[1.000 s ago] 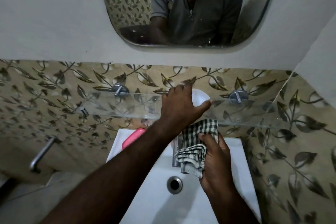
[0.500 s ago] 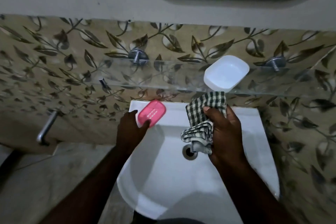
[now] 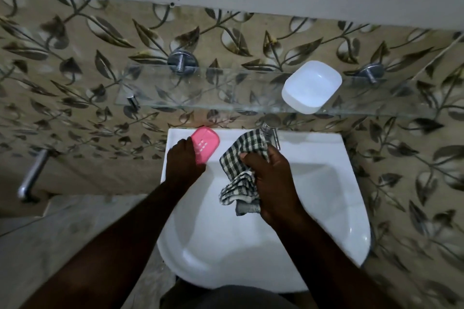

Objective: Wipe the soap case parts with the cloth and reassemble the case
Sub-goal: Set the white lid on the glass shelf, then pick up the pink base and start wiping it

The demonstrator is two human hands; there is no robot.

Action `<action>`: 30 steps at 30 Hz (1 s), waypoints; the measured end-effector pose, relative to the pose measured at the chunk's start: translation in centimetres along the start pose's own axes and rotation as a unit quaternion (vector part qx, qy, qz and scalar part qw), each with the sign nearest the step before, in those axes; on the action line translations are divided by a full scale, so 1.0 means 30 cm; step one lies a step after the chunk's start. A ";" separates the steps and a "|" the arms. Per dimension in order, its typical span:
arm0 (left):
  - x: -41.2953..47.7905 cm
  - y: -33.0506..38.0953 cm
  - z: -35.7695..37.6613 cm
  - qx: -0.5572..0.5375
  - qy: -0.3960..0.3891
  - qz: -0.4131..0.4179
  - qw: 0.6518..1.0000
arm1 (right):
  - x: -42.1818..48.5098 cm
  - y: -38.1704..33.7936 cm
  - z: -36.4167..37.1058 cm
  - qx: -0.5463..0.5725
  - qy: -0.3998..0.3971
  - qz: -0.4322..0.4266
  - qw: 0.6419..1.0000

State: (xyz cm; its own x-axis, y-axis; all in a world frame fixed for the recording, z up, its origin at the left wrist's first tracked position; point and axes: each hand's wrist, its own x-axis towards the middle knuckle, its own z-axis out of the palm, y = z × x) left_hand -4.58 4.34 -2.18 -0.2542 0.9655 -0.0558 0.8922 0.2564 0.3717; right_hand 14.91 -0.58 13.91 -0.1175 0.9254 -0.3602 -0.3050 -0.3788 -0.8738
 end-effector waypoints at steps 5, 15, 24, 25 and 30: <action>-0.164 0.117 -0.165 -0.188 0.044 -0.051 0.980 | 0.031 0.068 -0.053 -0.206 0.003 -0.033 0.978; -0.402 0.273 -0.331 -0.309 0.090 0.013 0.947 | 0.051 0.058 -0.079 -0.119 -0.082 0.012 0.989; -0.386 0.335 -0.391 -0.556 -0.001 -0.007 0.831 | 0.095 -0.067 -0.205 -0.237 -0.114 -0.117 0.958; -0.385 0.340 -0.394 -0.547 -0.004 0.002 0.837 | 0.097 -0.082 -0.219 -0.255 -0.121 -0.132 0.950; -0.382 0.377 -0.409 -0.506 0.022 0.039 0.861 | 0.112 -0.142 -0.271 -0.274 -0.161 -0.168 0.933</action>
State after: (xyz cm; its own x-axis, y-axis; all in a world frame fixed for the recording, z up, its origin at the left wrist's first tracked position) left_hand 3.84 -4.38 14.02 -0.2420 0.9697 0.0321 0.1306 -0.0002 0.9914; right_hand 23.50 4.09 13.75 -0.4079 0.9130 0.0033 0.1422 0.0670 -0.9876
